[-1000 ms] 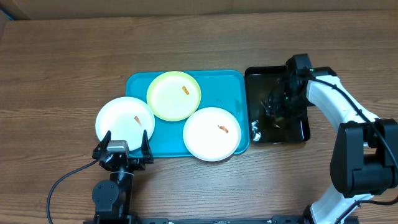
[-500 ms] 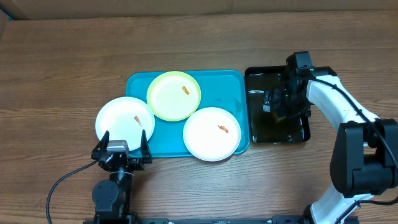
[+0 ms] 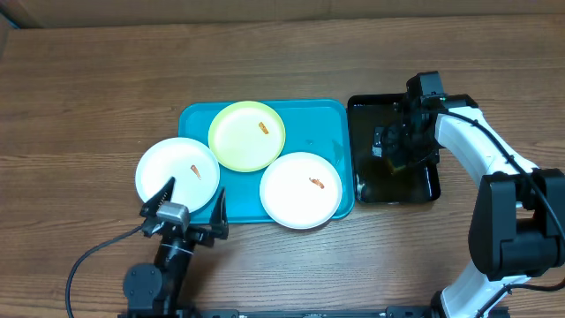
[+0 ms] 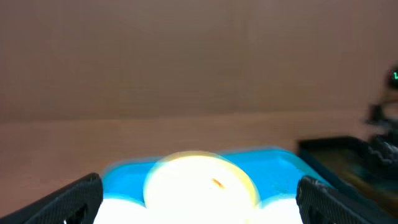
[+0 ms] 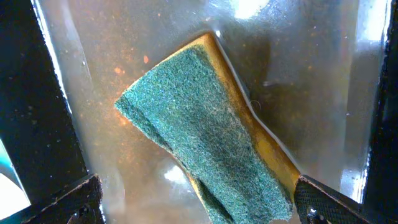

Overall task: Clean dirty plates on tray and stack at the side
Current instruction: 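Grasp the green-and-yellow sponge with the right gripper in the water, then reach the left gripper to the front white plate and grip its rim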

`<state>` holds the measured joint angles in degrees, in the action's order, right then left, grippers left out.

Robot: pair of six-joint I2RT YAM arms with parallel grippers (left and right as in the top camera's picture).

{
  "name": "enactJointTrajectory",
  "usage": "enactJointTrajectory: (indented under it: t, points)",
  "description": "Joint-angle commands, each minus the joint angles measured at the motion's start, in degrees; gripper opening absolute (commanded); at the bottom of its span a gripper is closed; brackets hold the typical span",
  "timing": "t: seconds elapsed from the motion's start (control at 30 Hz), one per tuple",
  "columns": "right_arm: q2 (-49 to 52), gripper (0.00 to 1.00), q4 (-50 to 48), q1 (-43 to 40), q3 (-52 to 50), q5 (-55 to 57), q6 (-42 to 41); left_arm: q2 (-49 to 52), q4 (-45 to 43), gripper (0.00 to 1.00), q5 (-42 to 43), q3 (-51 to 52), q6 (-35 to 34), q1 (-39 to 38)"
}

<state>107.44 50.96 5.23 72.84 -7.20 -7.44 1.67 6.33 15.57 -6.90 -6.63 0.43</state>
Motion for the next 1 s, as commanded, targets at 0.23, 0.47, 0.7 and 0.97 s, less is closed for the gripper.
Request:
enactJointTrajectory:
  t: [0.23,0.47,0.7,0.97]
  points:
    - [-0.04,1.0,-0.96,-0.44,1.01,-0.57,-0.04,34.8,35.58,1.0,12.59,-41.46,0.35,0.26]
    - [-0.04,1.0,-1.42,-0.44,1.01,-0.57,-0.02,66.29,56.3,1.0,22.62,-69.05,0.22,0.26]
    - [-0.04,1.0,-1.42,-0.44,1.01,-0.57,-0.04,82.44,62.36,0.59,23.23,-71.89,-4.37,-2.54]
    - [-0.04,1.0,-1.42,-0.44,1.01,-0.59,-0.04,88.15,60.76,0.43,-1.25,-61.16,-19.21,-16.83]
